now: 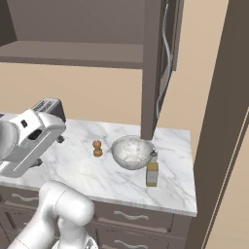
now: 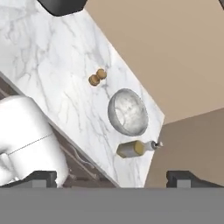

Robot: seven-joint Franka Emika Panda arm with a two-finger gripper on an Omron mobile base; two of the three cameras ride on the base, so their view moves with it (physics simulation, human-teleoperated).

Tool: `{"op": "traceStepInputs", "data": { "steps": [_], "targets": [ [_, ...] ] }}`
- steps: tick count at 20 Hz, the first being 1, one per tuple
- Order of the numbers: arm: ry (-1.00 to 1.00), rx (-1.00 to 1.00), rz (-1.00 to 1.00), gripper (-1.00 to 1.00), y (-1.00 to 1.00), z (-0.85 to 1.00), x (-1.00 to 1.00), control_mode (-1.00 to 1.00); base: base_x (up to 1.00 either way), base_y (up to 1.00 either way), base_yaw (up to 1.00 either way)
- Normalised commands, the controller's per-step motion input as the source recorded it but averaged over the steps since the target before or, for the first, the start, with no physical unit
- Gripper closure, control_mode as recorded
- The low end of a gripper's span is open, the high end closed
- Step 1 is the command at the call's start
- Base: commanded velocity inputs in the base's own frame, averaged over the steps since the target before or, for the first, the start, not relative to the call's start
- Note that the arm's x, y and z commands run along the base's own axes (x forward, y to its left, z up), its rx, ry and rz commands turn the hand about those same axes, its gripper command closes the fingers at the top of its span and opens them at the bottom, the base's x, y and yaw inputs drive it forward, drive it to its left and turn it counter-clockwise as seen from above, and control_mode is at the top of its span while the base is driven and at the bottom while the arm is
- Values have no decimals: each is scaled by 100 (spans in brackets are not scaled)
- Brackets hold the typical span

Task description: Retrieve the bottle and the shaker from the cabinet and place them next to the mixing bowl on the counter. Then add garlic from the fridge to the mixing bowl.

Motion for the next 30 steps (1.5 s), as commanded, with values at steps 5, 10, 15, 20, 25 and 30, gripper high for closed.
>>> {"op": "traceStepInputs", "data": {
  "steps": [5, 10, 15, 20, 25, 30],
  "targets": [
    [-1, 0, 20, -100, 12, 0, -20, -100, 0, 0, 0],
    [0, 6, 38, -100, -5, 11, -9, -100, 0, 0, 0],
    [-3, 2, -6, -100, 29, 23, 3, -100, 0, 0, 0],
    [-29, 3, -34, -100, 49, 1, 4, -100, 0, 0, 0],
    [-36, 20, -38, -100, 20, 0, 0, -100, 0, 0, 0],
    [-25, 38, -38, -100, 0, 5, -1, -100, 0, 0, 0]
  ]
}}
